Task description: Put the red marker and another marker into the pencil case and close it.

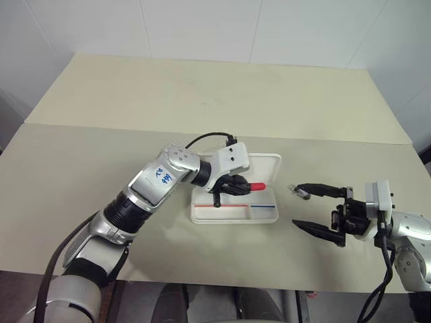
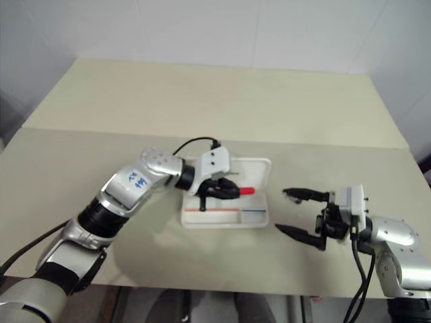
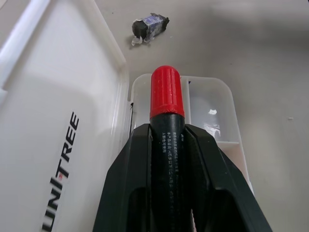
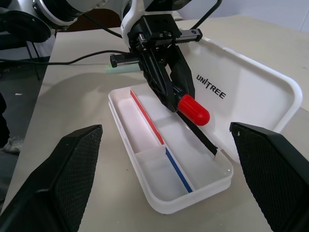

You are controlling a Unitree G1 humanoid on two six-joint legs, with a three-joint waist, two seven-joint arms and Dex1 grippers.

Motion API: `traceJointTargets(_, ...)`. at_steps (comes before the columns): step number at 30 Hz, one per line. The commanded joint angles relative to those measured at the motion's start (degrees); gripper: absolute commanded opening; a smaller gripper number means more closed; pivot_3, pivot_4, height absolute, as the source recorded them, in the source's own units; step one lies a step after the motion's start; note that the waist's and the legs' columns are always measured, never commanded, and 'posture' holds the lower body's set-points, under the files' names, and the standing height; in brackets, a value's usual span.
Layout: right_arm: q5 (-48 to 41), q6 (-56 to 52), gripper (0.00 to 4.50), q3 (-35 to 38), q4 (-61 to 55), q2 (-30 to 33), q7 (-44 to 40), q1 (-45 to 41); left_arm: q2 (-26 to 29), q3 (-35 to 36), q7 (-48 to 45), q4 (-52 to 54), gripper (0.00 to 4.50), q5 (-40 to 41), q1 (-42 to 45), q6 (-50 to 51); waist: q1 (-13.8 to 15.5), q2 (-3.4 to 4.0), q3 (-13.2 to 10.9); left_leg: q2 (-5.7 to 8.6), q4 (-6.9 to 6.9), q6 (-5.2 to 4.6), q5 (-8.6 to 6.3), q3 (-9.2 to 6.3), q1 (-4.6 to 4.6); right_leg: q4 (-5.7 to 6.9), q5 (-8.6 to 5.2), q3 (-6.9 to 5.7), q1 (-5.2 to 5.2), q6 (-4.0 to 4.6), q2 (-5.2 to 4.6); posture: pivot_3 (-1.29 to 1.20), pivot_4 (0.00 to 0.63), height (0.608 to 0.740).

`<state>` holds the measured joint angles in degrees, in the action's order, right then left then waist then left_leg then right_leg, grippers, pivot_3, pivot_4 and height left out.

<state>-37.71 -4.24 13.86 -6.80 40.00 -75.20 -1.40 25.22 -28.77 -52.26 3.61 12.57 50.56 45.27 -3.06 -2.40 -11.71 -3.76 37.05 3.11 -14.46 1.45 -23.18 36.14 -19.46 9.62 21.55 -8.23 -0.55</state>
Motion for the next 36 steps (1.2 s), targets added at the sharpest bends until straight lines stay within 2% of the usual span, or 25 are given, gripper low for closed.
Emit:
traceJointTargets(1,-0.41,0.51,4.50,1.42,-2.16,0.06,0.76,0.21,-1.12,0.29,-0.60,-0.04,0.60,-1.26,1.85,-1.49,0.01,0.00,0.00,0.00,-0.01,0.00,0.00,0.00,0.00,0.00,0.00,0.00,0.00,0.00,0.00,0.00,0.150,0.740)
traceJointTargets(5,-0.11,0.53,4.50,1.36,-1.84,0.30,1.14,0.16,-1.76,0.36,-0.98,-1.09,0.60,-1.89,1.93,-1.89,0.03,0.00,0.00,0.00,-0.02,0.00,0.00,0.00,0.00,0.00,0.00,0.00,0.00,0.00,0.00,0.00,0.150,0.740)
traceJointTargets(17,0.66,0.37,4.50,0.78,-0.94,0.20,1.57,-1.43,-2.65,1.87,-1.54,0.01,4.49,-1.10,2.07,1.23,0.01,0.01,0.00,0.00,0.00,0.00,0.00,0.00,0.00,0.03,0.00,0.00,0.00,0.00,0.00,0.00,0.150,0.740)
traceJointTargets(26,1.02,0.21,4.50,0.59,0.41,0.38,0.84,-2.95,-1.72,7.62,-0.16,10.00,4.49,2.29,-0.83,2.21,0.03,0.05,-0.02,0.00,-0.02,0.00,0.00,-0.01,0.00,0.05,0.00,0.00,0.00,0.00,-0.01,0.00,0.150,0.740)
traceJointTargets(31,1.05,-0.18,4.50,-0.07,2.03,0.76,-0.38,-4.79,-0.09,14.02,2.83,20.59,4.49,5.40,-7.20,2.96,-0.14,0.13,0.00,-0.02,0.00,0.00,0.00,0.00,0.03,0.14,0.00,0.01,0.00,0.00,-0.01,0.00,0.150,0.740)
traceJointTargets(36,0.31,-0.55,4.50,-0.50,4.73,0.82,-3.39,-7.83,-2.29,26.61,9.19,28.99,4.49,9.38,-15.00,-2.65,-0.13,0.14,-0.02,-0.02,0.10,-0.02,0.03,0.00,0.07,0.29,0.00,0.02,-0.01,-0.01,-0.03,0.00,0.150,0.740)
